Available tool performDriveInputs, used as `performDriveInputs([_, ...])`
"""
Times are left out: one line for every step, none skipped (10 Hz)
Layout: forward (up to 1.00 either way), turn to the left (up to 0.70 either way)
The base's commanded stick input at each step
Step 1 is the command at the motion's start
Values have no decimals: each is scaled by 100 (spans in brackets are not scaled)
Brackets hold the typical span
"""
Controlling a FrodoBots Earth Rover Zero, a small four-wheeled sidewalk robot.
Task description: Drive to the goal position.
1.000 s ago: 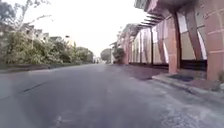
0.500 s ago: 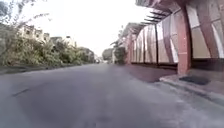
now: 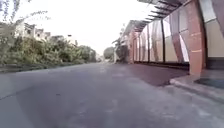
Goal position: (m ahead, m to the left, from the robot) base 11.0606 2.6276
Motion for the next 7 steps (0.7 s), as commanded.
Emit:
performDriveInputs([100,0])
performDriveInputs([100,0])
performDriveInputs([100,0])
performDriveInputs([100,0])
performDriveInputs([100,0])
performDriveInputs([100,0])
performDriveInputs([100,0])
